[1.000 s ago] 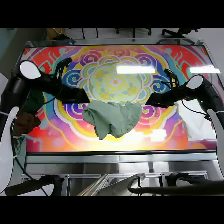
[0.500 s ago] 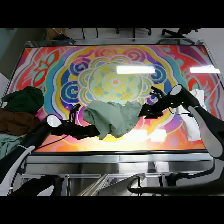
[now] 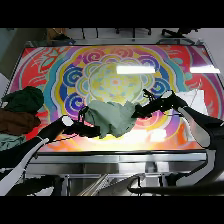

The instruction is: Fold the shirts.

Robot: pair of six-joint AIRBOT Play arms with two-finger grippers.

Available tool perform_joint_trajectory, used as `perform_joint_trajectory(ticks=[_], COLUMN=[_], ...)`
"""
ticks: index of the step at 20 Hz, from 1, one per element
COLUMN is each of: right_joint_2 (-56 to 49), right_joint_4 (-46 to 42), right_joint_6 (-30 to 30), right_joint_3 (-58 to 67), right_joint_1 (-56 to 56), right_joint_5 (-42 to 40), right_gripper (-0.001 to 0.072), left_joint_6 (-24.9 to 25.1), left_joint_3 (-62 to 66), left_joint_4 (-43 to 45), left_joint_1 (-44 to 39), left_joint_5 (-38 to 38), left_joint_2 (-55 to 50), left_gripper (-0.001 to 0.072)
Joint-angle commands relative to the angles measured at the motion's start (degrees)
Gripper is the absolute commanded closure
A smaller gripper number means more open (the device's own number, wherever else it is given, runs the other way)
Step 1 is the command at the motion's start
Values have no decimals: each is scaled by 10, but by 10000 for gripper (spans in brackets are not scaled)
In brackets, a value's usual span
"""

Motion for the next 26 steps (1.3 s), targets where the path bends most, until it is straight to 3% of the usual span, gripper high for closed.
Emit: perform_joint_trajectory(ticks=[1, 6, 12, 18, 21, 24, 26], right_joint_2=[-3, 56, 235, 402, 455, 431, 377], right_joint_4=[17, 87, 242, 239, 158, 120, 123], right_joint_6=[-25, -54, -96, -151, -158, -117, -86], right_joint_3=[1, 60, 204, 299, 308, 302, 282], right_joint_1=[0, -33, -122, -139, -139, -139, -137], right_joint_5=[0, 68, 95, 53, -10, 10, 55], right_gripper=[696, 697, 696, 695, 695, 695, 695], left_joint_6=[2, 12, 11, 30, 47, 51, 53], left_joint_3=[40, 152, 368, 520, 569, 554, 515], left_joint_4=[17, 19, 18, 19, 19, 11, 13], left_joint_1=[23, 87, 235, 323, 386, 414, 379], left_joint_5=[-32, -84, -163, -158, -159, -192, -214], left_joint_2=[-9, 103, 286, 396, 403, 363, 314], left_gripper=[693, 695, 696, 696, 696, 696, 695])
